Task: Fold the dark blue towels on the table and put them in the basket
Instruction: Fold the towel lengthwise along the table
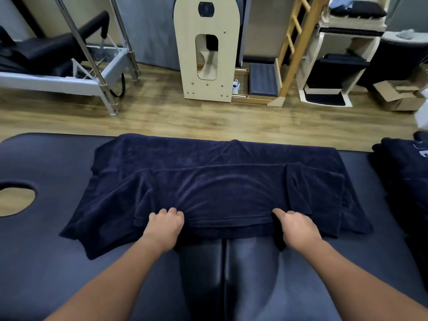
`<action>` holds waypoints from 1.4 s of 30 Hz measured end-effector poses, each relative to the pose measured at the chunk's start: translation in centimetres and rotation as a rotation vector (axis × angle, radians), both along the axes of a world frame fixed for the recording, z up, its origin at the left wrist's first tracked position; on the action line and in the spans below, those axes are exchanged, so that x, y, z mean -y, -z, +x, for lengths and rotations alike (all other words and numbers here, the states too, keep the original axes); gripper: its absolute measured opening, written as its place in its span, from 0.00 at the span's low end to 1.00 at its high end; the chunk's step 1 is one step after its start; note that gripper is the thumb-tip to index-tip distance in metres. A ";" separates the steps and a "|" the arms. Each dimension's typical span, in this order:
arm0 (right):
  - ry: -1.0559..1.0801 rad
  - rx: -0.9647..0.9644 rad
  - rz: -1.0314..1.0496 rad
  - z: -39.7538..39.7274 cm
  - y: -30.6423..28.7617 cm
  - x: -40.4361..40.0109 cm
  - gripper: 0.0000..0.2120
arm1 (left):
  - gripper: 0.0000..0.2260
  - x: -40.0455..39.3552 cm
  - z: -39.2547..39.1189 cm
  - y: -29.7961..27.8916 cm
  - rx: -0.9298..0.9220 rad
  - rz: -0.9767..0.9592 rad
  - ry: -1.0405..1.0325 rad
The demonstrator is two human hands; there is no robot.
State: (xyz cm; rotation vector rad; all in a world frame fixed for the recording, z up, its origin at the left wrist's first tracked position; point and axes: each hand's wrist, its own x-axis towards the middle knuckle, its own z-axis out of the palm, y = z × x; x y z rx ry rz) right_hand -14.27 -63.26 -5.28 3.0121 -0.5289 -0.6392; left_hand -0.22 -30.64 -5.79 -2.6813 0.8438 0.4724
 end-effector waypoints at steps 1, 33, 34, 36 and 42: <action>0.010 0.002 0.022 -0.9 0.1 -0.2 0.28 | 0.16 -0.2 -0.7 0.0 -0.009 0.001 -0.008; 0.055 0.077 0.038 -18.3 0.4 -5.2 0.29 | 0.24 -6.8 -16.2 -1.8 -0.141 0.000 -0.002; 0.064 0.099 -0.045 -18.3 0.4 -5.1 0.28 | 0.26 -6.8 -16.4 -1.4 -0.075 0.033 0.001; 0.099 0.106 -0.168 -18.3 0.2 -4.9 0.30 | 0.29 -6.7 -16.6 -0.8 0.024 0.080 0.018; 0.116 0.104 -0.171 -17.7 0.0 -2.9 0.19 | 0.18 -6.5 -14.5 -0.4 -0.060 -0.028 -0.014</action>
